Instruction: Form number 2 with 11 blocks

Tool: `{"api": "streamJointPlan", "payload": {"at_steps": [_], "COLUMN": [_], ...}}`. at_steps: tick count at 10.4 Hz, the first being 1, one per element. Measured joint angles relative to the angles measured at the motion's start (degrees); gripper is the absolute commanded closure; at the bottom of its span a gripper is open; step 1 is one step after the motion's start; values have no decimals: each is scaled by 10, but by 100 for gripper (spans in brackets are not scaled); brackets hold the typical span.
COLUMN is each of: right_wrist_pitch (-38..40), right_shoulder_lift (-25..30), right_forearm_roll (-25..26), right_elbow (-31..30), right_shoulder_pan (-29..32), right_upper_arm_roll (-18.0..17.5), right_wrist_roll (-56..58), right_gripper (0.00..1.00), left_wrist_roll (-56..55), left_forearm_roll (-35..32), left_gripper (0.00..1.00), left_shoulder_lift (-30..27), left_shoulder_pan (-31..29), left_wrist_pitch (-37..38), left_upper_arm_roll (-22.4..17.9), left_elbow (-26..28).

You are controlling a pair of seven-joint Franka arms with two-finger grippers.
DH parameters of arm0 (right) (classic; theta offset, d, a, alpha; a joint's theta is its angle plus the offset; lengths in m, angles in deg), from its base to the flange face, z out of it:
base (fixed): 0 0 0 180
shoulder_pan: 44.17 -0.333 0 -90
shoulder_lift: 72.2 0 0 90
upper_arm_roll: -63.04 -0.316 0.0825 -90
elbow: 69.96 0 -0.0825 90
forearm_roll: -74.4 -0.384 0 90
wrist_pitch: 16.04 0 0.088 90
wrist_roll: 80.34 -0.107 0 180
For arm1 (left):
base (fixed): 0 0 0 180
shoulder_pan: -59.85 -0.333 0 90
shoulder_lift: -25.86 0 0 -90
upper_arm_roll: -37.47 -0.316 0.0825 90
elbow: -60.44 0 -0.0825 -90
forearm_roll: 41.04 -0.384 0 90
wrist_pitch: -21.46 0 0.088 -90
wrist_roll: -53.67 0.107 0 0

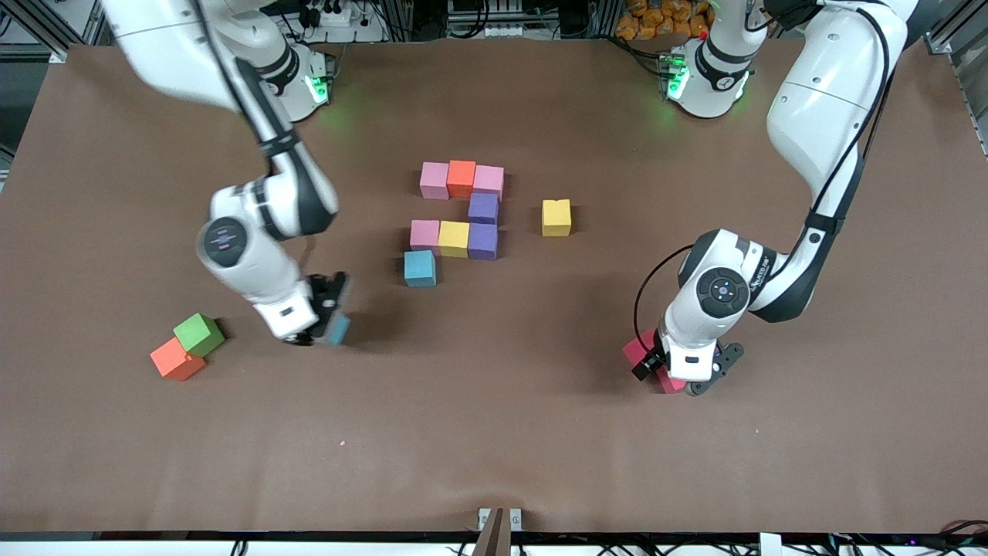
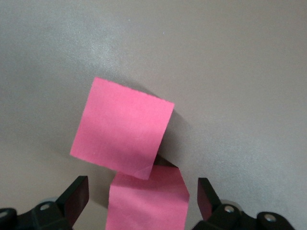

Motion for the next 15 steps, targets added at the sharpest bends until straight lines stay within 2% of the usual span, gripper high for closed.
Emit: {"api": "streamJointPlan", "payload": {"at_steps": [4, 6, 9, 12, 15], "right_wrist_pitch": [10, 25, 55, 60, 60], "right_shoulder_lift": [-2, -18, -65, -88, -113], "right_forearm_roll": [-3, -2, -1, -1, -1], "right_elbow": [27, 57, 97, 106, 107], "right_shoulder_pan": [-97, -129, -133, -114, -119], "right_upper_arm_roll": [0, 0, 4, 7, 1], "right_wrist_roll": [-417, -579, -636, -637, -650], "right_gripper": [83, 83, 83, 83, 83], "left_wrist_roll": [12, 18, 19, 19, 19], "left_forearm_roll": [0, 0, 0, 0, 0], "left_gripper": [0, 0, 0, 0, 0], "left_shoulder_lift": [0, 0, 1, 1, 1], "left_shoulder_pan": [-4, -5, -2, 0, 2], "left_wrist_pitch": [0, 0, 1, 1, 1], "left_upper_arm_roll": [-1, -1, 0, 0, 1], "left_elbow": [0, 1, 2, 2, 3]}}
